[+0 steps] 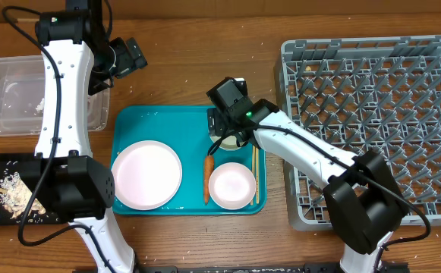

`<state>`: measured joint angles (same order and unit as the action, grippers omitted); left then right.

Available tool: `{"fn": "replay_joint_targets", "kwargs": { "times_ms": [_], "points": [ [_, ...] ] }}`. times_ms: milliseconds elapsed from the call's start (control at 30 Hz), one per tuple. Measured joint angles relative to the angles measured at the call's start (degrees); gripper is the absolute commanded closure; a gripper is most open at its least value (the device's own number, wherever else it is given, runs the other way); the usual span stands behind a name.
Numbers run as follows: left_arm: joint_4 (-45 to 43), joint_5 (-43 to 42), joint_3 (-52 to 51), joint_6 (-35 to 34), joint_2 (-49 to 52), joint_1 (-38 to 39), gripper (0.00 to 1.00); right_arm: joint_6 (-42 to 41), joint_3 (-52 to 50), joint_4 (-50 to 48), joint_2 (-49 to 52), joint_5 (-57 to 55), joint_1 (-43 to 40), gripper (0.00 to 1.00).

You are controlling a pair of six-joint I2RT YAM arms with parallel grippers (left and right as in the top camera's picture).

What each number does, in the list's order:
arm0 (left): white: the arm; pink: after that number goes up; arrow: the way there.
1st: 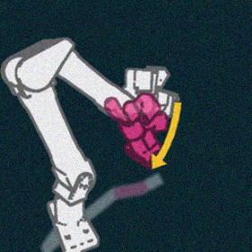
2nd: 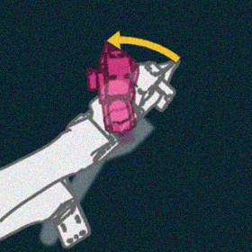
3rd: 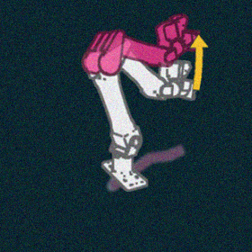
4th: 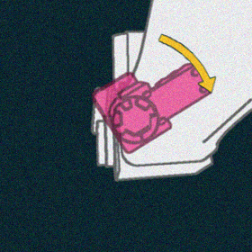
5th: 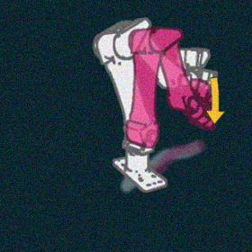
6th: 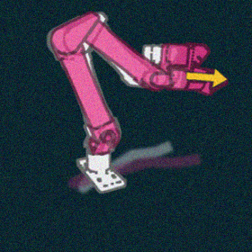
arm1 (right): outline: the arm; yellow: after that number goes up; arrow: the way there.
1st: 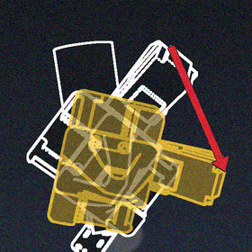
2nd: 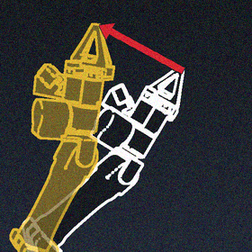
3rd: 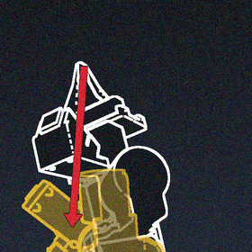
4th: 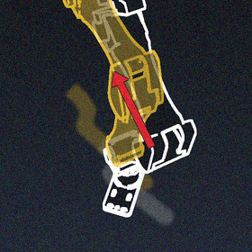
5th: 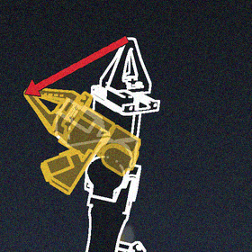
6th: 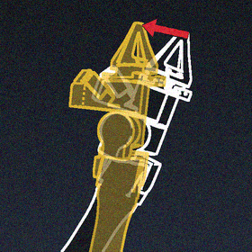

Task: Sort waste into correct bins and load items into the dishwasher
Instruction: 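Grasp the white cup with the right gripper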

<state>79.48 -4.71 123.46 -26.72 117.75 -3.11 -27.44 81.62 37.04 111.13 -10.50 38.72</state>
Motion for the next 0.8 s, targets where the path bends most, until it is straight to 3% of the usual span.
{"fn": "replay_joint_targets", "kwargs": {
  "times_ms": [333,800],
  "points": [
    [0.0,0.0,0.0,0.0,0.0,0.0,0.0,-0.44,-0.07,0.5,2.51,0.0,0.0,0.16],
    [-0.02,0.0,0.0,0.02,0.0,0.0,0.0,-0.79,0.31,2.38,2.47,-0.26,0.0,0.37]
  ]
}}
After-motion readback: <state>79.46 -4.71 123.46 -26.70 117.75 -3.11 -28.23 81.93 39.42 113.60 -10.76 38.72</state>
